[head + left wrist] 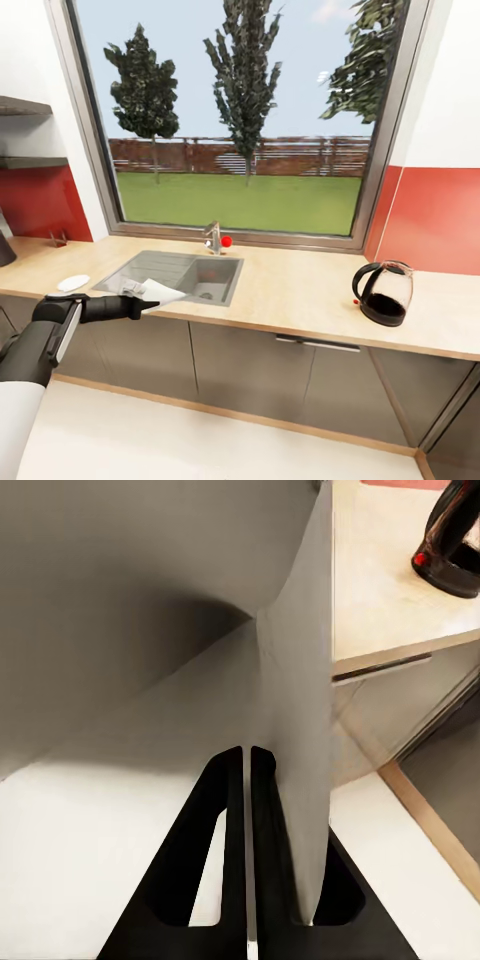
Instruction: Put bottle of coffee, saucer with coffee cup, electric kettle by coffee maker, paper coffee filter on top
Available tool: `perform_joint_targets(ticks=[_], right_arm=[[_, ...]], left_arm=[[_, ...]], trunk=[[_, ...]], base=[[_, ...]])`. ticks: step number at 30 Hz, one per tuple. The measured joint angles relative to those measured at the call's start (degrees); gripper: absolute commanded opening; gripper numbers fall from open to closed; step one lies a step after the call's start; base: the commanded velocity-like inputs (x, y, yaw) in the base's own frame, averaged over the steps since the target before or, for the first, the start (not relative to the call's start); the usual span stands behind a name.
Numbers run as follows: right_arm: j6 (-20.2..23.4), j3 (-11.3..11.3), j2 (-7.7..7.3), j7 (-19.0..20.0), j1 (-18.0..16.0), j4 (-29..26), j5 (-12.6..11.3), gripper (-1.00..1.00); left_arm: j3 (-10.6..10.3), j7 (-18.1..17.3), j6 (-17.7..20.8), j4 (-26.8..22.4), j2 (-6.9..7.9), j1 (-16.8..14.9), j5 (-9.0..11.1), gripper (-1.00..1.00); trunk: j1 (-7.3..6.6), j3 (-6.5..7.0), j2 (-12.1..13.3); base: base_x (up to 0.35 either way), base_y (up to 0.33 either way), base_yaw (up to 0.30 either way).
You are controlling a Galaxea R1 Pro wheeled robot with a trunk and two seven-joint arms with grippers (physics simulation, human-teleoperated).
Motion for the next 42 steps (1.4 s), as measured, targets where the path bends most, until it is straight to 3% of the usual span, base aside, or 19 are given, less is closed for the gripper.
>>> perform_joint_targets(ticks=[7, 10, 15, 42], right_arm=[[0.0, 0.0, 0.00, 0.0, 0.0, 0.1, 0.0, 1.00], [0.0, 0.0, 0.00, 0.0, 0.0, 0.2, 0.0, 1.00], [0.0, 0.0, 0.00, 0.0, 0.0, 0.2, 0.0, 1.00], [0.0, 0.0, 0.00, 0.0, 0.0, 0.2, 0.0, 1.00]], left_arm=[[0.4, 0.1, -0.2, 0.2, 0.33, 0.1, -0.1, -1.00], [2.4, 0.0, -0.5, 0.6, 1.03, 0.2, 0.0, -1.00], [3.9, 0.0, -0.7, 0.7, 1.48, 0.3, 0.0, -1.00], [3.6, 0.3, -0.7, 0.2, 1.39, 0.2, -0.3, -1.00]], trunk=[[0.00, -0.32, 0.0], [-0.01, -0.46, 0.0], [-0.01, -0.70, 0.0], [-0.01, -2.07, 0.0]], base=[[0.000, 0.000, 0.251], [0.000, 0.000, 0.250], [0.000, 0.000, 0.250], [0.000, 0.000, 0.250]])
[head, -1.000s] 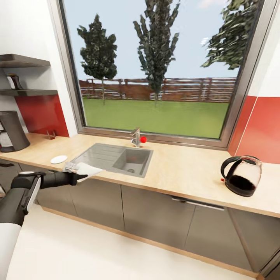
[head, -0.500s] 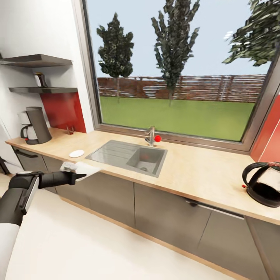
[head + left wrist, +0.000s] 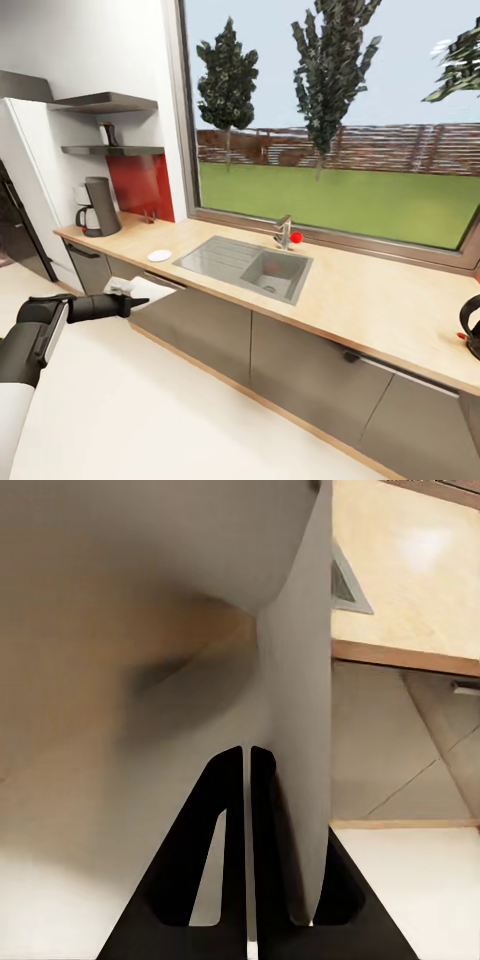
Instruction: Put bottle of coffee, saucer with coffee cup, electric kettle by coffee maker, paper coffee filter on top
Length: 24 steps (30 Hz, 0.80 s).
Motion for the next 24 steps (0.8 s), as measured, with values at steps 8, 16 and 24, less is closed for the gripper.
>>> perform_joint_targets(ticks=[8, 16, 24], right_arm=[[0.0, 0.0, 0.00, 0.0, 0.0, 0.0, 0.0, 1.00], [0.0, 0.0, 0.00, 0.0, 0.0, 0.0, 0.0, 1.00], [0.0, 0.0, 0.00, 0.0, 0.0, 0.0, 0.0, 1.00]], left_arm=[[-0.1, 0.0, 0.0, 0.0, -0.01, 0.0, 0.0, -1.00], [-0.1, 0.0, 0.0, 0.0, -0.07, 0.0, 0.0, -1.00], [-0.2, 0.0, 0.0, 0.0, -0.10, 0.0, 0.0, -1.00]], trunk=[[-0.01, -0.41, 0.0], [-0.02, -0.81, 0.0], [-0.01, -1.21, 0.0]], base=[[0.036, 0.003, 0.250], [0.237, 0.153, 0.250], [0.149, 0.269, 0.250]])
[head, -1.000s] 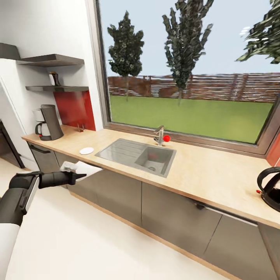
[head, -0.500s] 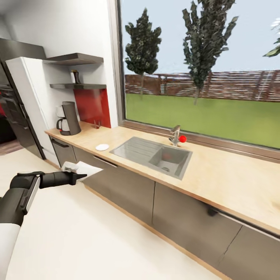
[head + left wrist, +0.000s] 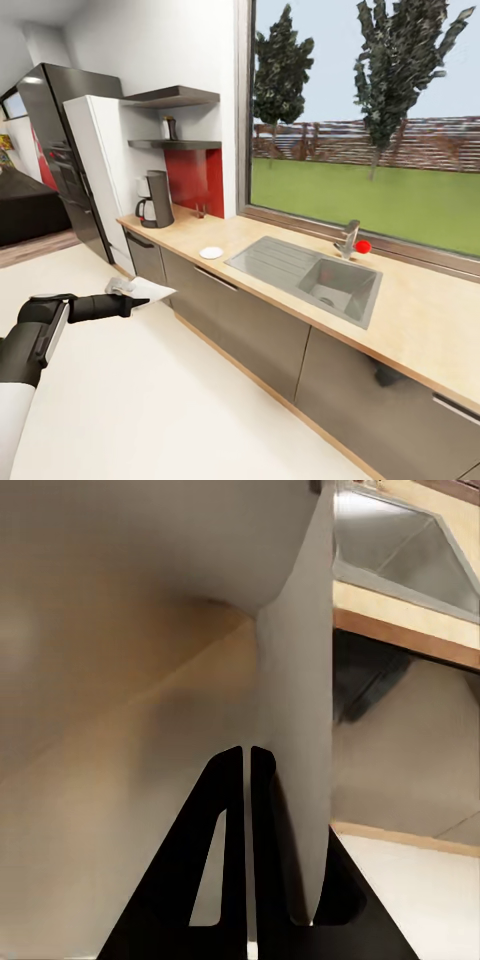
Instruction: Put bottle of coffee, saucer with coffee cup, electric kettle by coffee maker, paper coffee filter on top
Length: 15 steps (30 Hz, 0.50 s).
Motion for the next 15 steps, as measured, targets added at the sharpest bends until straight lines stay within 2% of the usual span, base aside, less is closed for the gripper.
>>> perform_joint_targets(ticks=[9, 15], right_arm=[[0.0, 0.0, 0.00, 0.0, 0.0, 0.0, 0.0, 1.00], [0.0, 0.0, 0.00, 0.0, 0.0, 0.0, 0.0, 1.00]], left_arm=[[0.0, 0.0, 0.0, 0.0, 0.00, 0.0, 0.0, -1.00], [0.0, 0.0, 0.0, 0.0, 0.01, 0.0, 0.0, -1.00]], trunk=[[-0.01, -0.46, 0.0], [-0.02, -0.76, 0.0]], base=[[0.143, 0.286, 0.250], [0.300, 0.091, 0.250]])
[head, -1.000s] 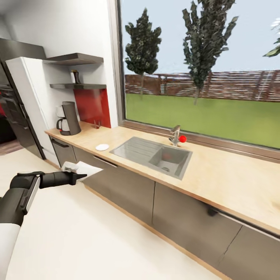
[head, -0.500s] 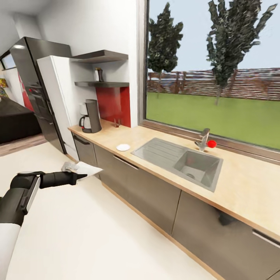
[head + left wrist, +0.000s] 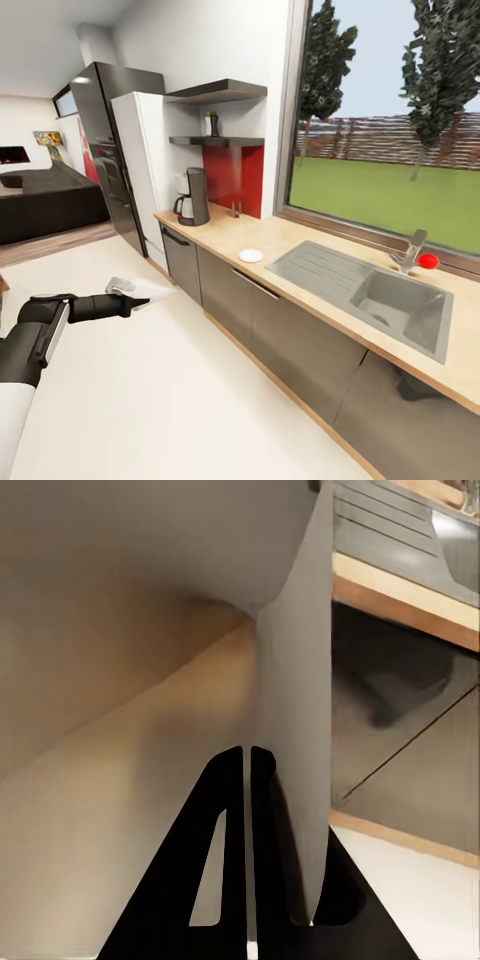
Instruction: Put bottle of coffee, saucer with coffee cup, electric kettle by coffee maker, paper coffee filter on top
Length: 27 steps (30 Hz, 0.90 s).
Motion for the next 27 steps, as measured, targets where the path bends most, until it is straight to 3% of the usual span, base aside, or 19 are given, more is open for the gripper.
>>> perform_joint_targets(ticks=[16, 27], right_arm=[[0.0, 0.0, 0.00, 0.0, 0.0, 0.0, 0.0, 1.00], [0.0, 0.1, 0.09, 0.0, 0.0, 0.0, 0.0, 1.00]], left_arm=[[0.0, 0.0, 0.0, 0.2, 0.00, 0.0, 0.0, -1.00], [-0.1, 0.1, 0.0, 0.4, -0.06, 0.0, -0.1, -1.00]], trunk=[[0.00, -0.81, 0.0], [0.00, -1.36, 0.0]], base=[[0.338, 0.006, 0.250], [0.314, 0.141, 0.250]])
